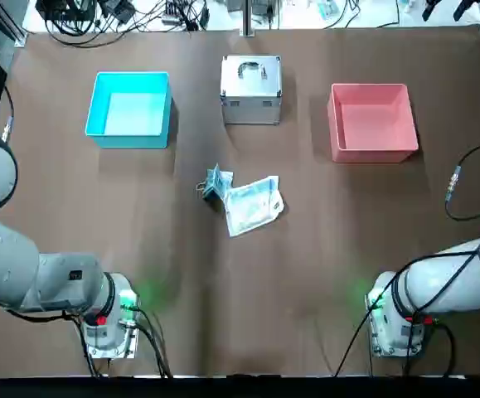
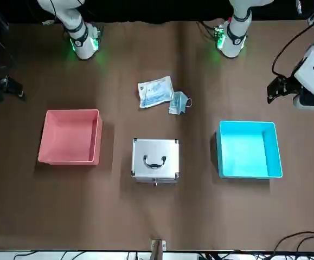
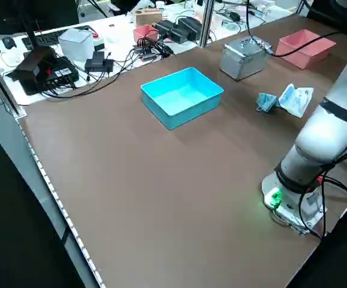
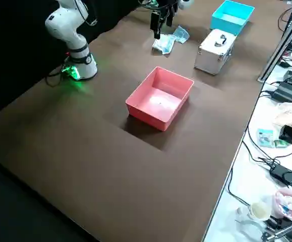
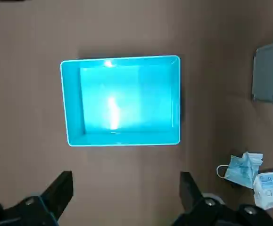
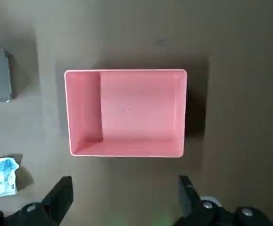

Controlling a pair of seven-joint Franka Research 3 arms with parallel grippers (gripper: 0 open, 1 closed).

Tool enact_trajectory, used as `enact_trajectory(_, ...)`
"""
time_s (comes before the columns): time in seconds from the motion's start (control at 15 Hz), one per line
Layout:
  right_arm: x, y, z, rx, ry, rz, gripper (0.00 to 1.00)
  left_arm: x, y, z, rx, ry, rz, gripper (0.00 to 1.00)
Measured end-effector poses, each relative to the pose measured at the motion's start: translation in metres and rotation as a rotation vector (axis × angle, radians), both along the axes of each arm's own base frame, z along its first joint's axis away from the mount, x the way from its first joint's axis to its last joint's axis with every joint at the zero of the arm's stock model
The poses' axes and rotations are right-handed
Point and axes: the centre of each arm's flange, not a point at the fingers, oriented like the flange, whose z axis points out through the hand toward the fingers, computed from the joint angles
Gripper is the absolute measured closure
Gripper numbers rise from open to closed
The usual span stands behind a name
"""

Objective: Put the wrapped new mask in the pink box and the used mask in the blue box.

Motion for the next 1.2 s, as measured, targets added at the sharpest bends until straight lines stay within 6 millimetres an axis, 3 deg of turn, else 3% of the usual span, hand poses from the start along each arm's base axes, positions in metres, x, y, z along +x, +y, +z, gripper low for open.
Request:
enact_trajectory(0.53, 0.001, 0.005, 0.001, 0.0, -0.006, 0.018, 0.02, -0.004, 0.001, -0.002, 0.004, 0.03, -0.004, 0.0)
enact_trajectory(0.73, 0.003, 0.024, -0.005, 0.003, 0.005, 0.055, 0.02, -0.004, -0.005, -0.012, -0.004, 0.057, -0.019, 0.0)
enact_trajectory(1.0, 0.012, 0.074, -0.034, 0.042, 0.055, 0.126, 0.02, 0.003, -0.033, -0.067, -0.008, 0.169, -0.075, 0.0)
enact_trajectory(1.2, 0.018, 0.097, -0.055, 0.115, 0.096, 0.141, 0.02, 0.011, -0.063, -0.114, -0.01, 0.254, -0.124, 0.0)
